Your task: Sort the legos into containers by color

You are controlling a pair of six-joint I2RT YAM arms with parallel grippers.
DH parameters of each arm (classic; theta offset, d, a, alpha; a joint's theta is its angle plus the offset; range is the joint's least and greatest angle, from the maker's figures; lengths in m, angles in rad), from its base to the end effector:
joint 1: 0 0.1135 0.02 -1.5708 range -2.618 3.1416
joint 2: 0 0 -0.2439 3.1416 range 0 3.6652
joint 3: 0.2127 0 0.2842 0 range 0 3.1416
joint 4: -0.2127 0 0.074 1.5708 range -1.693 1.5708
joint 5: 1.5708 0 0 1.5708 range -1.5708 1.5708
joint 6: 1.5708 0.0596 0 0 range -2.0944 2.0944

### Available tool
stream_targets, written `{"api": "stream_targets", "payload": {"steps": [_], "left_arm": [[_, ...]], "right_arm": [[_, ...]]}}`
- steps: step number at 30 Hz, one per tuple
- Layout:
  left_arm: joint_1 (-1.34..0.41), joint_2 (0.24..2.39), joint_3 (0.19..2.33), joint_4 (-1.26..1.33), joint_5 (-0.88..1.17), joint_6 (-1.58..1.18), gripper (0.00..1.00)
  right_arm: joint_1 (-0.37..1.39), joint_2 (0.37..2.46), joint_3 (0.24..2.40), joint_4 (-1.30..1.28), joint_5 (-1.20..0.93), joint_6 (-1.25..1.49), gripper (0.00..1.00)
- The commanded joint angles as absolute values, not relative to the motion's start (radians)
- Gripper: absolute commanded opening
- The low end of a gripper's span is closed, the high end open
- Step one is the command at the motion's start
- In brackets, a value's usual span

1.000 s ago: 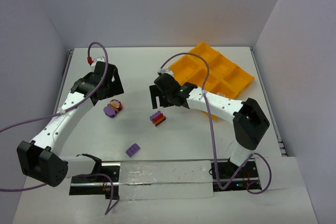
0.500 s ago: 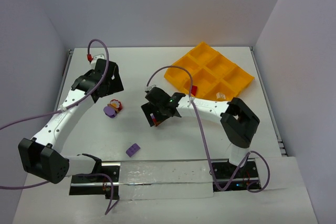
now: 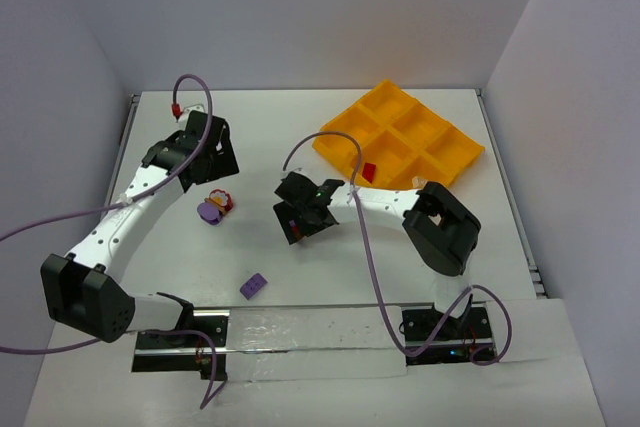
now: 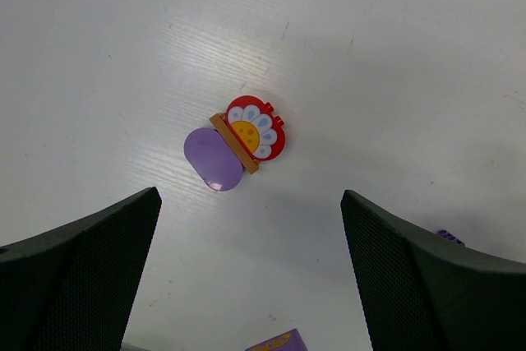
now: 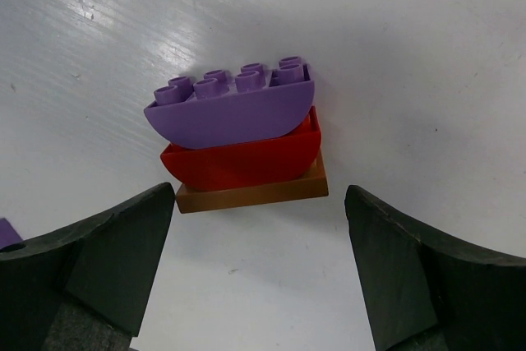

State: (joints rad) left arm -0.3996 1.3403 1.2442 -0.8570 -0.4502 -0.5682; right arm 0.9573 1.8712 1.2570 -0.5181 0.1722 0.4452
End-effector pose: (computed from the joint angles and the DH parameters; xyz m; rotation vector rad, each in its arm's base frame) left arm 0.3053 -0.1008 0.2799 -0.3756 2.3694 0.1298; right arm 0.2445 0.3294 0.1153 -0.6312 2.6153 0.2093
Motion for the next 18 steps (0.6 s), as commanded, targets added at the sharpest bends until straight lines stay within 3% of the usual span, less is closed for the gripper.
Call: {"api": "stream_targets", "payload": {"steps": [1, 10, 18], "left_arm": [[-0.400, 1.352, 1.294, -0.837, -0.415, -0.570, 0.99], [-0.400, 1.374, 1.290, -0.832, -0.364, -0.563, 0.99], [-0.402, 1.394, 1.296, -0.828, -0.322, -0.566, 0.99]], "right_arm": [[0.950, 1.866, 1.229, -0.476, 0.200, 0.479, 0.91], [0.837, 1.767, 1.071, -0.415, 0.187, 0.556, 0.91], [0.805, 1.714, 1.057, -0.391, 0.116, 0.571, 0.91]]}}
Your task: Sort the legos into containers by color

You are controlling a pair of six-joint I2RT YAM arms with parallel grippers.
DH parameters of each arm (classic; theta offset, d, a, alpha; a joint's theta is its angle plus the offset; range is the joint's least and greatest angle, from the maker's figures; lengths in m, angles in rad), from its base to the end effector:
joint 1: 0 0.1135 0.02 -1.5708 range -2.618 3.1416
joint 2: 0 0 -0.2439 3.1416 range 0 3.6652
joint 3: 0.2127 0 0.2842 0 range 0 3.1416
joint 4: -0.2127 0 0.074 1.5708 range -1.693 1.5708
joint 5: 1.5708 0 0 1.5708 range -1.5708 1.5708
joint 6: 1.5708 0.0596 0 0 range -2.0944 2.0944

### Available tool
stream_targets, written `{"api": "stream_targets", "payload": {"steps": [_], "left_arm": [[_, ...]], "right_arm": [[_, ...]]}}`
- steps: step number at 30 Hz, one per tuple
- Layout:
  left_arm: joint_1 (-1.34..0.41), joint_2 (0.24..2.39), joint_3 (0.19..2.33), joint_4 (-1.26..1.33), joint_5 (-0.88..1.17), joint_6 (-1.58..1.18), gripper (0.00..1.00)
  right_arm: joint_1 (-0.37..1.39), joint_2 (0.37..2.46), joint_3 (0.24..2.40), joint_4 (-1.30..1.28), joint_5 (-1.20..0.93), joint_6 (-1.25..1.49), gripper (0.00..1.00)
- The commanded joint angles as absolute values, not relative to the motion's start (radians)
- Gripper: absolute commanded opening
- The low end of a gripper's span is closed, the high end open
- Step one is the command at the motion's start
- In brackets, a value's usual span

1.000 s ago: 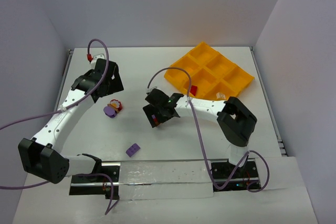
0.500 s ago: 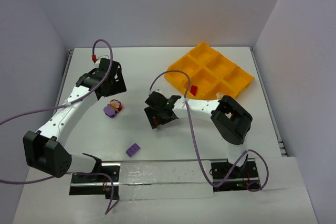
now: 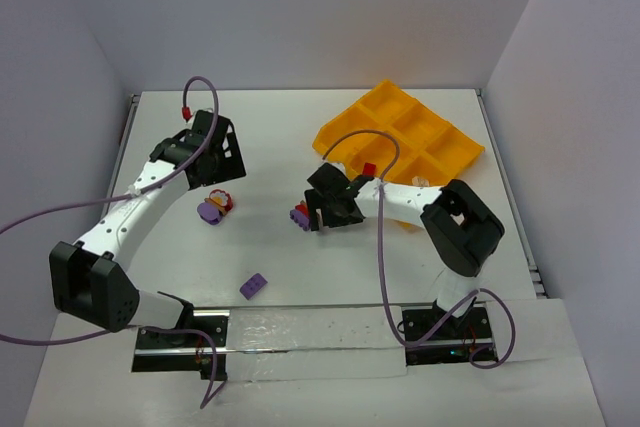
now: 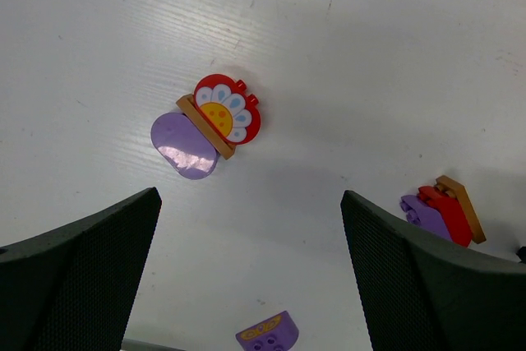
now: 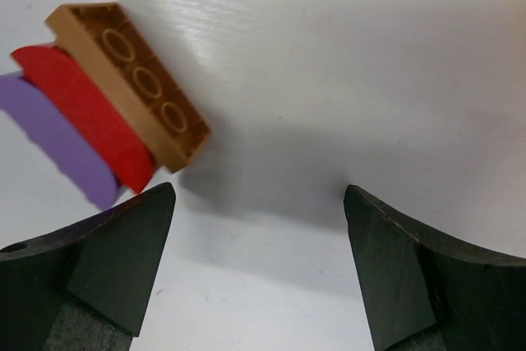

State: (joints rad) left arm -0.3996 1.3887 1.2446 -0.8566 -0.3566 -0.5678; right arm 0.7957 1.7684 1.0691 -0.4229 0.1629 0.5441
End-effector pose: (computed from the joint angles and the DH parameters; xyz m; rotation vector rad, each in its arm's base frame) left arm 0.3116 -0.1090 0.2635 -0.3384 2.4575 0.0576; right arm 0.2705 0.2623 0.1001 -0.2871 2.6683 0.2084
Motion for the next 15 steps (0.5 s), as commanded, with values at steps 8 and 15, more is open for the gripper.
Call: {"api": "stream_targets", "payload": {"steps": [8, 15], "left_arm": [[-0.402, 1.402, 1.246, -0.745, -0.061, -0.601, 0.99], [-0.402, 1.354, 1.161, -0.647, 0.033, -0.687, 0.99]], "right_arm": [[0.805, 1.687, 1.143, -0.392, 0.048, 0.478, 0.86], [0.819, 1.834, 1.339, -0.557, 0.165, 0.335, 0.96]]}}
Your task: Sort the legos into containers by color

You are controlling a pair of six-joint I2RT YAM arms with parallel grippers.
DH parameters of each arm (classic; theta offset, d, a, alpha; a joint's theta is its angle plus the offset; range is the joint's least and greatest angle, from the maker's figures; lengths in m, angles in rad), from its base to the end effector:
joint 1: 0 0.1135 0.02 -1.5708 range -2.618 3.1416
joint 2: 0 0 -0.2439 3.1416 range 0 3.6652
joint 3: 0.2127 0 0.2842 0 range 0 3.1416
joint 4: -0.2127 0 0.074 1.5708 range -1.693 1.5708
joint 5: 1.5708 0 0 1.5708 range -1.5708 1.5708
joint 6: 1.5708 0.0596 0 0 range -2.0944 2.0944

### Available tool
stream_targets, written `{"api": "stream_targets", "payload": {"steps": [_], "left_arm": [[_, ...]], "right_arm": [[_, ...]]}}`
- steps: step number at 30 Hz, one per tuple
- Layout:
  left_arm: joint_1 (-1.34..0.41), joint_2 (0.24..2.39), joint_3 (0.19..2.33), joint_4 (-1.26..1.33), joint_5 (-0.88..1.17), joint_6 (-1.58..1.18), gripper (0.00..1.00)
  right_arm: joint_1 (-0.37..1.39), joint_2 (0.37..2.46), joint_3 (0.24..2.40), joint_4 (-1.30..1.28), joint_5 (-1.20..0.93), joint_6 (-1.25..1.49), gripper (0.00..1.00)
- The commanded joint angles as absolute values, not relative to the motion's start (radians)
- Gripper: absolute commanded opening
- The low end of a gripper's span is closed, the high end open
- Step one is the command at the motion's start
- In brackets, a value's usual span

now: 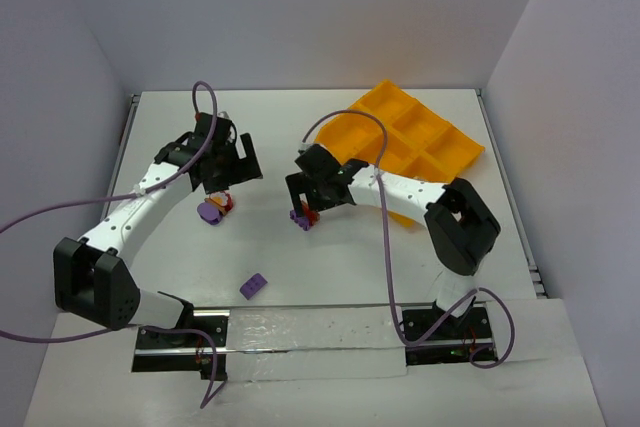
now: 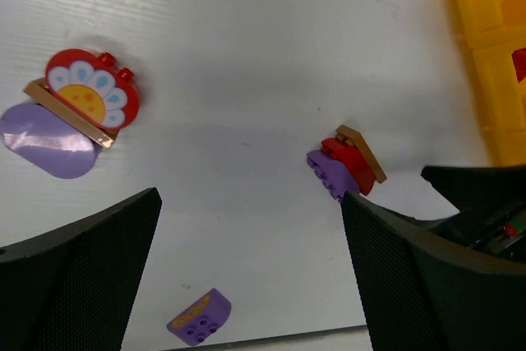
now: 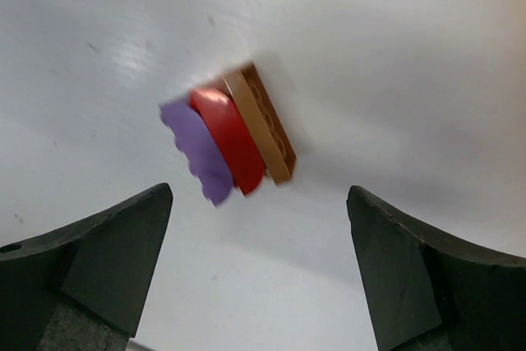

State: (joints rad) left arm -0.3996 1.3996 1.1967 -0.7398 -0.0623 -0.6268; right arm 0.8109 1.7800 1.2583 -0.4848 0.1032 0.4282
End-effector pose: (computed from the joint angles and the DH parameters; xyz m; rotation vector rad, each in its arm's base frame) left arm 0.3156 -0.1293 0.2486 -0.3140 2.5250 -0.3367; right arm 0.2887 0.2949 0.1530 -0.4571 2.5645 0.3289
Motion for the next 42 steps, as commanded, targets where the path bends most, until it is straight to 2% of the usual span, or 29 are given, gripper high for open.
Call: {"api": "stream_targets", "payload": {"steps": [1, 6, 20, 26, 32, 42], "left_arm": [[-0.402, 1.350, 1.160, -0.642, 0.028, -0.700, 0.99], [-0.403, 1.337, 1.157, -0.661, 0.006, -0.751, 0.99], [-0.402, 1.339, 1.108, -0.634, -0.008, -0.821, 0.99], [-0.402, 1.340, 1.088, -0.585, 0.027, -0.836, 0.99], [-0.405, 1.393, 1.175, -0.596, 0.015, -0.825, 0.99], [-0.405, 1.472, 1.219, -0.576, 0.086, -0.800, 0.99]], "right_arm": [[0.819, 1.850, 1.356, -0.558, 0.154, 0.319, 0.96], [0.818, 1.919, 1.423, -0.591, 0.094, 0.276, 0.97], [0.821, 1.936, 1.380, -0.563, 0.025, 0.248, 0.95], [0.821, 1.939, 1.380, -0.558, 0.014, 0.228, 0.91], [0.821, 1.953, 1.386, -0.547, 0.006, 0.228, 0.82], [0.827, 1.941, 1.390, -0.522, -0.066, 0.229, 0.78]]}}
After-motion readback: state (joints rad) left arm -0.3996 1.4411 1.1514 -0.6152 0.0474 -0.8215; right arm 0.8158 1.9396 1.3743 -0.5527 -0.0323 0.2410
